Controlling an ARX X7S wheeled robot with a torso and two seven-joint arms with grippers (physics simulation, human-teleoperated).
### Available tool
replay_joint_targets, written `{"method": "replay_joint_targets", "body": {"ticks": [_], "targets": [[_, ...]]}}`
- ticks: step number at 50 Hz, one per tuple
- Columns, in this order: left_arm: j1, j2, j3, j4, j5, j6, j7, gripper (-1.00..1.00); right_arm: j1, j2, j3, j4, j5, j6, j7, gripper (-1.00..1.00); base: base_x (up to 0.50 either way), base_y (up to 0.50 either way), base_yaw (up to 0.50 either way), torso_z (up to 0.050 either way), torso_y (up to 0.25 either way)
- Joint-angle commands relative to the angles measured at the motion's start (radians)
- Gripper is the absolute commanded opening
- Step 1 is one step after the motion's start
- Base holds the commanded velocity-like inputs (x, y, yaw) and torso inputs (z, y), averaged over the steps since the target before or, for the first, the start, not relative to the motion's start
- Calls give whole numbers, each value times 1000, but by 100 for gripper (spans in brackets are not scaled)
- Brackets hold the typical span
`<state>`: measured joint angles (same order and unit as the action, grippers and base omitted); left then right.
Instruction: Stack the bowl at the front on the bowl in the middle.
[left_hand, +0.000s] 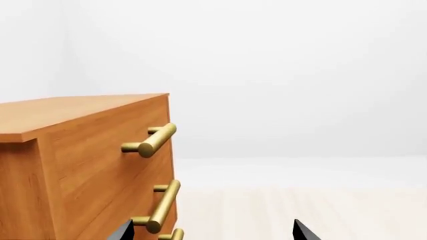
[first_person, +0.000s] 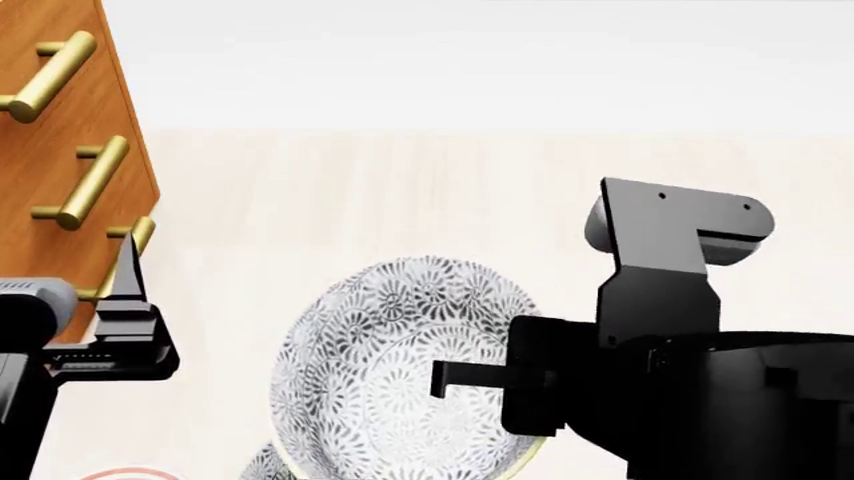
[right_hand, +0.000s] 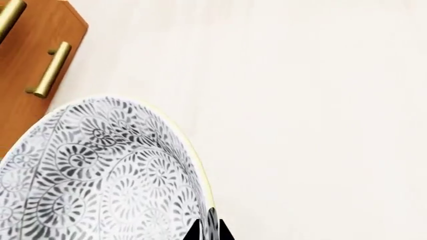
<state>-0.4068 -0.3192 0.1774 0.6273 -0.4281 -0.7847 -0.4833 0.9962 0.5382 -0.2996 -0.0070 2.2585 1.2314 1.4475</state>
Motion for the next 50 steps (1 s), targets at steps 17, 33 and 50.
{"method": "replay_joint_targets", "body": {"ticks": [17,33,50], "targets": [[-5,-6,6,-6,-9,1,-6,100,-26,-73,-51,30,-123,48,-164,-100,0,0,0,0,1],[-2,-10,4,-6,-16,3,-11,100,-39,-94,-68,67,-206,68,-255,-100,0,0,0,0,0],[4,-15,11,-17,-15,16,-12,100,-75,-114,-77,147,-429,84,-502,-100,0,0,0,0,1]]}}
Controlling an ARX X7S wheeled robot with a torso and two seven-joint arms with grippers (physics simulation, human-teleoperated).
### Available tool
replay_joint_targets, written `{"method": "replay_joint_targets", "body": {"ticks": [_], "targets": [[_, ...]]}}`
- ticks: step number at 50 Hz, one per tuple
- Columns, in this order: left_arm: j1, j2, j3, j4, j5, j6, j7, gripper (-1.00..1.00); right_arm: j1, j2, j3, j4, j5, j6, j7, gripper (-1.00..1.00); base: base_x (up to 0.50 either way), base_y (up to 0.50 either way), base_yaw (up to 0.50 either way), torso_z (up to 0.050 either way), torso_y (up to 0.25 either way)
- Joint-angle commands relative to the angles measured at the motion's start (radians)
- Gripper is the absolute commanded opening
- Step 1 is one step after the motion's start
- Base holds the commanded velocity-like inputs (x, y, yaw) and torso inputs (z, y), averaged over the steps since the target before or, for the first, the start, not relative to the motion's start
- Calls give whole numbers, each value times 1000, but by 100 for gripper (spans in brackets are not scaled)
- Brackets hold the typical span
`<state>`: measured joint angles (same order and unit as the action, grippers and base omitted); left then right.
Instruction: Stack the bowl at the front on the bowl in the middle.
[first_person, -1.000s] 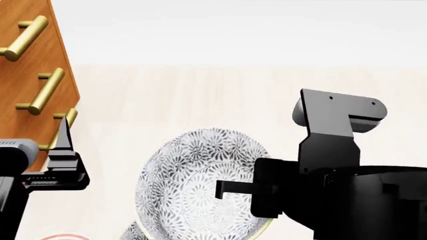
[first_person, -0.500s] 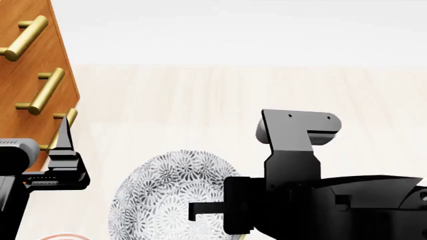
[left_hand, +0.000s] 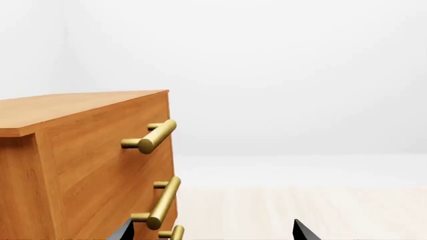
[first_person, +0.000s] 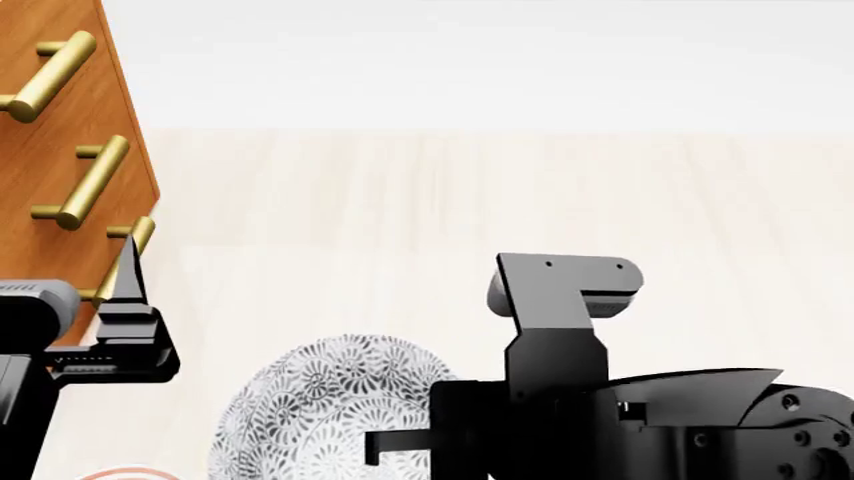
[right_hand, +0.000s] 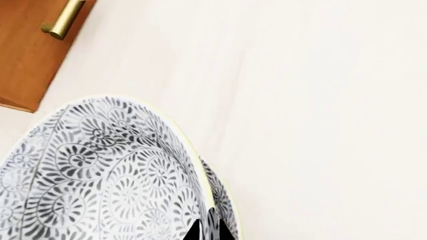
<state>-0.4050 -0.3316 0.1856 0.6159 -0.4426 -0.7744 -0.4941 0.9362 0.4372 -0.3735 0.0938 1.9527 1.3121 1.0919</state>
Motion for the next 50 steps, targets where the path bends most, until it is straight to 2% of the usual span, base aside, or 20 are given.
{"method": "replay_joint_targets", "body": {"ticks": [1,19,20,39,46,50], "targets": [[2,-3,3,-5,-1,6,-2,100,-16,-13,-5,49,-133,3,-156,-100,0,0,0,0,0],[-3,-6,4,-6,-9,4,-6,100,-25,-7,-34,84,-198,-4,-247,-100,0,0,0,0,0],[-3,-7,5,-5,-9,4,-7,100,-25,-6,-41,86,-196,4,-247,100,0,0,0,0,0],[1,-11,8,-12,-11,13,-9,100,-20,7,-50,71,-180,-4,-240,100,0,0,0,0,0],[-4,-12,8,-12,-17,8,-10,100,-7,24,-40,31,-87,-9,-142,100,0,0,0,0,0],[-7,-14,11,-18,-15,12,-9,100,-12,32,-42,40,-72,-10,-136,100,0,0,0,0,0]]}}
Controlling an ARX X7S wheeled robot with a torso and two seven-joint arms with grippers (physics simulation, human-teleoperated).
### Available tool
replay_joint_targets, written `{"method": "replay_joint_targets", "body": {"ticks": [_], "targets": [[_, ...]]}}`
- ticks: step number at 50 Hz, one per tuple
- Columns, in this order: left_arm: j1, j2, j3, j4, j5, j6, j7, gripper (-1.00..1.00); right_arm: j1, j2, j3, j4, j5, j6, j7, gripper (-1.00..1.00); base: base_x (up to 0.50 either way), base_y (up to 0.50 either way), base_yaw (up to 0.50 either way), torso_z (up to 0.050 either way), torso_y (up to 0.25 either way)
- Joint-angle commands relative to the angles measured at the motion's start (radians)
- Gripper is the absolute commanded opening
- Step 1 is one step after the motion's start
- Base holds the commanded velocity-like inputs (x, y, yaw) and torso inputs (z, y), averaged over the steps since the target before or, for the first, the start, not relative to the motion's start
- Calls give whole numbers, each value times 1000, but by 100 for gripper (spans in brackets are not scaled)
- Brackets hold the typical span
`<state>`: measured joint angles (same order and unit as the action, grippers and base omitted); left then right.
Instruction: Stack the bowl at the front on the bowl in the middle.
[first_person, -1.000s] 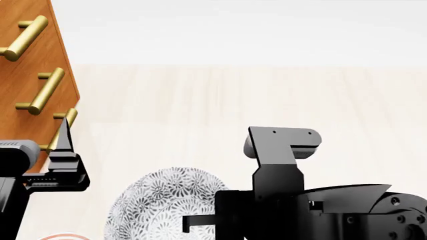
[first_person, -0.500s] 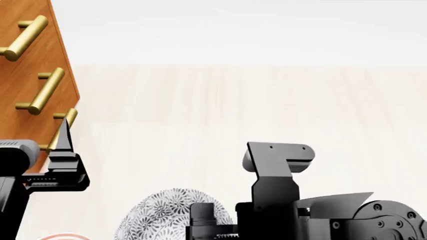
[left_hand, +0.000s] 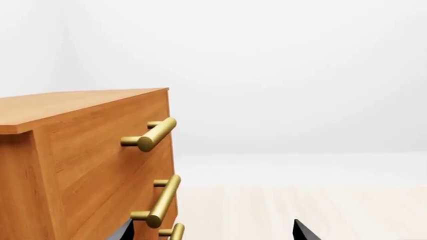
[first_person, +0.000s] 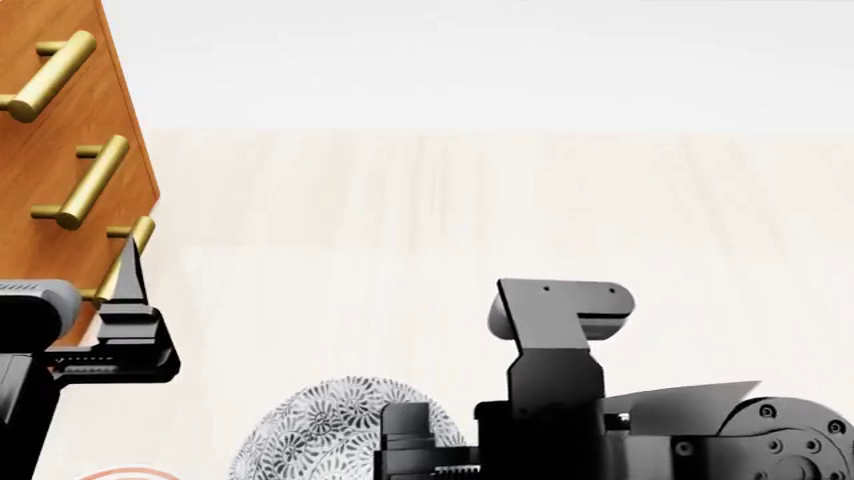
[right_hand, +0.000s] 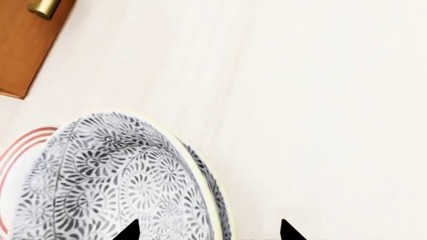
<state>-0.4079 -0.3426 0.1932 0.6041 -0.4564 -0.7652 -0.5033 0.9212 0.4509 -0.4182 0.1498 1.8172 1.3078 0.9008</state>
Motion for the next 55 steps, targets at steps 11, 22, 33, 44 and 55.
{"method": "replay_joint_targets", "body": {"ticks": [11,22,33,44,55], "targets": [[-4,-6,7,4,-7,-5,-6,100,-13,51,14,-59,128,-21,100,100,0,0,0,0,0],[-10,-8,10,-5,-11,-4,-4,100,30,96,15,-167,294,-61,246,100,0,0,0,0,0],[-13,-12,16,-10,-13,-2,-2,100,62,115,0,-220,356,-91,314,100,0,0,0,0,0],[-22,-15,22,-12,-15,-2,0,100,100,119,-23,-247,390,-107,354,100,0,0,0,0,0],[-25,-14,25,-16,-18,1,-2,100,119,133,-34,-280,426,-127,380,100,0,0,0,0,0]]}}
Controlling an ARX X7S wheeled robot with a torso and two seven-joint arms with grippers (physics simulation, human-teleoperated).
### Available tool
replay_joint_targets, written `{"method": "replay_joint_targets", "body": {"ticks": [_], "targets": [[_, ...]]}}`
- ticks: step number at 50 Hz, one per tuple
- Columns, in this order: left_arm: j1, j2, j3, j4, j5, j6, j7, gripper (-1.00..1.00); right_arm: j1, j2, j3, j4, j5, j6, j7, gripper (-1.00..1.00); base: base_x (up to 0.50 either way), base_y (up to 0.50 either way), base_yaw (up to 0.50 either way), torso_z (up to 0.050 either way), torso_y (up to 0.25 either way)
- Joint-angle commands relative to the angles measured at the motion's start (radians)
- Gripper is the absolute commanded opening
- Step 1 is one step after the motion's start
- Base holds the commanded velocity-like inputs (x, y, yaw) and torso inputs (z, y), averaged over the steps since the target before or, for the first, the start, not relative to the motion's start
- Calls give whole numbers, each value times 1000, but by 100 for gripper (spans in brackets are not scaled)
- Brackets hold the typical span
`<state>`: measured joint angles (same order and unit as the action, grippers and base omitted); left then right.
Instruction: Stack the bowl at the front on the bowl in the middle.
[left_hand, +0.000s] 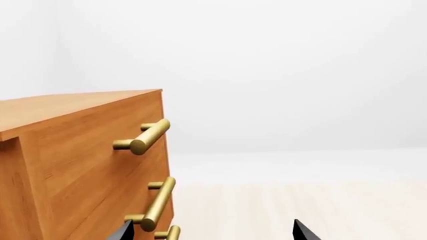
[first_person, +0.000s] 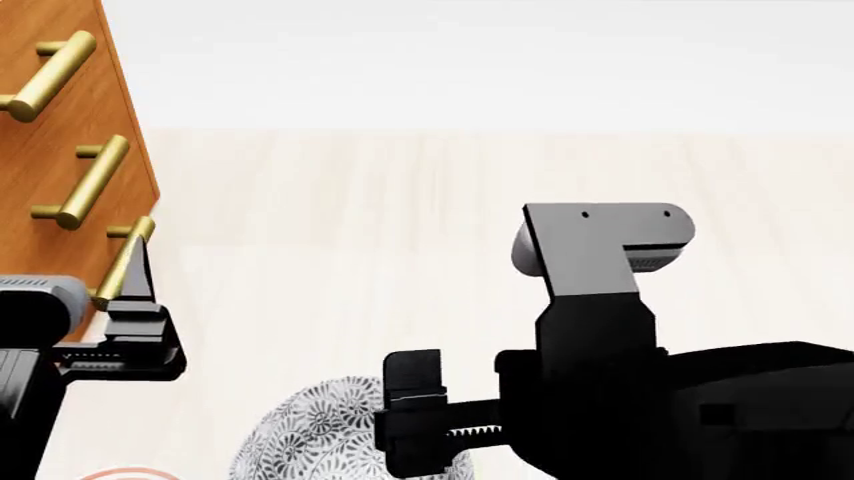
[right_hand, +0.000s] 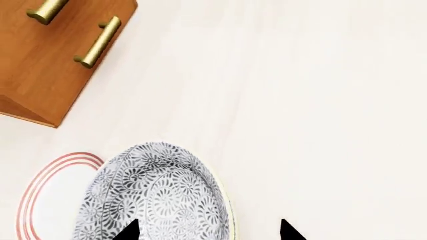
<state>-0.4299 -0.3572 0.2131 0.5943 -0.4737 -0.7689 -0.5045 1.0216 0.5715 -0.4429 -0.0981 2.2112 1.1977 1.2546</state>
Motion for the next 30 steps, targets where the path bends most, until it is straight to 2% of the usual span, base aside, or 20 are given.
{"method": "replay_joint_targets", "body": {"ticks": [1,7,12,16,17,18,19,22,23,25,28,30], "targets": [[4,-3,2,11,-5,-6,-8,100,18,20,-12,-51,52,-26,43,100,0,0,0,0,0],[3,-11,-13,17,-19,-8,-3,100,28,21,-18,-82,73,-51,67,100,0,0,0,0,0],[-1,-9,-13,-22,-13,26,15,100,2,14,38,-92,-40,-22,-27,100,0,0,0,0,0],[0,-2,-24,-26,-22,39,17,100,-87,4,151,-258,-352,-1,-217,100,0,0,0,0,0],[2,-1,-24,-30,-21,47,20,100,-151,-10,211,-343,-476,-44,-353,100,0,0,0,0,0],[1,1,-25,-35,-22,50,21,100,-173,-7,218,-370,-530,-52,-383,100,0,0,0,0,0],[-3,3,-26,-33,-25,43,17,100,-220,7,220,-457,-680,-100,-492,100,0,0,0,0,0],[0,2,-35,-19,-36,36,13,100,-321,13,236,-510,-915,-219,-604,100,0,0,0,0,0],[3,3,-44,-12,-46,39,14,100,-360,23,207,-544,-1051,-283,-661,100,0,0,0,0,0],[8,5,-52,-6,-54,43,14,100,-416,21,181,-560,-1195,-385,-724,100,0,0,0,0,0],[19,5,-56,3,-58,52,14,100,-483,7,189,-546,-1237,-465,-767,100,0,0,0,0,0],[27,4,-62,15,-62,55,12,100,-535,18,148,-584,-1400,-544,-766,100,0,0,0,0,0]]}}
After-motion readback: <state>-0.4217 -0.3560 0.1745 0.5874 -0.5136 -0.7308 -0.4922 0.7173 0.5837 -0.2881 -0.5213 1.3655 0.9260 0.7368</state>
